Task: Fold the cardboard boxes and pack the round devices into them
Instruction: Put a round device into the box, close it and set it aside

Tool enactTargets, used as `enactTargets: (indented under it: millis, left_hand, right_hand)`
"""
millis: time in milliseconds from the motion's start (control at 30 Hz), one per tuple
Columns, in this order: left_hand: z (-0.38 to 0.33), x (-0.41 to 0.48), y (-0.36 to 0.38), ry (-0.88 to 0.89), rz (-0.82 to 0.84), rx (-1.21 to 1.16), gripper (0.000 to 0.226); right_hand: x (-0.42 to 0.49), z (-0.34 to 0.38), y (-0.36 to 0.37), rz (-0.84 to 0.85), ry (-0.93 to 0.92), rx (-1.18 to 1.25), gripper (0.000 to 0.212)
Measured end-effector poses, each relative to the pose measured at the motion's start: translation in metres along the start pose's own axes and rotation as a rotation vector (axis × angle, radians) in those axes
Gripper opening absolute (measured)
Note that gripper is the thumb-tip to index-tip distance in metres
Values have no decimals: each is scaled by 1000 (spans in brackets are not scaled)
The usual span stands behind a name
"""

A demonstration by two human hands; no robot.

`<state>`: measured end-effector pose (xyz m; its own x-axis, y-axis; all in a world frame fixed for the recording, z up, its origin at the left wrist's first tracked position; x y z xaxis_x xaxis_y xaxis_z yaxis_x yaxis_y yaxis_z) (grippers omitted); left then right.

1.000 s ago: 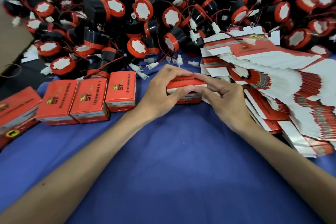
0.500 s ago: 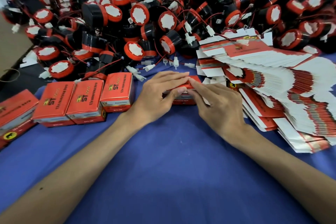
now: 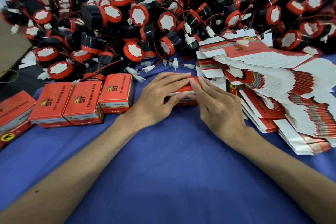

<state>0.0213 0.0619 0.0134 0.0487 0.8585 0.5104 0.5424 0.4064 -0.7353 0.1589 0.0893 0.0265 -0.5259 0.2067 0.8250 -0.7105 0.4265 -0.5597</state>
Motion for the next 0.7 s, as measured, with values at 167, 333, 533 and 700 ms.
enactTargets:
  millis: [167, 333, 533, 700]
  left_hand:
    - [-3, 0, -2, 13, -23, -5, 39]
    - [-4, -1, -4, 62, -96, 30, 33]
    - [-5, -3, -1, 83, -75, 63, 33]
    - [-1, -3, 0, 97, -39, 105, 36]
  right_hand:
    - [-1, 5, 4, 77, -60, -59, 44]
    - [-2, 9, 6, 137, -85, -110, 51]
    - [1, 12, 6, 178, -57, -145, 47]
    - [1, -12, 1, 16, 226, 227, 23]
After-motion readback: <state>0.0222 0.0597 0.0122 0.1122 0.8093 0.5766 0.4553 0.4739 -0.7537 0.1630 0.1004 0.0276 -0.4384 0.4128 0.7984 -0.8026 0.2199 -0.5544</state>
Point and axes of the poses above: each hand's wrist, its own x-axis towards the middle knuckle, its own y-axis out of the palm, z = x × y, the point moved 6 cm from there along x, towards the middle knuckle, and after that the axes turned 1 degree about -y, right-handed, at the moved point
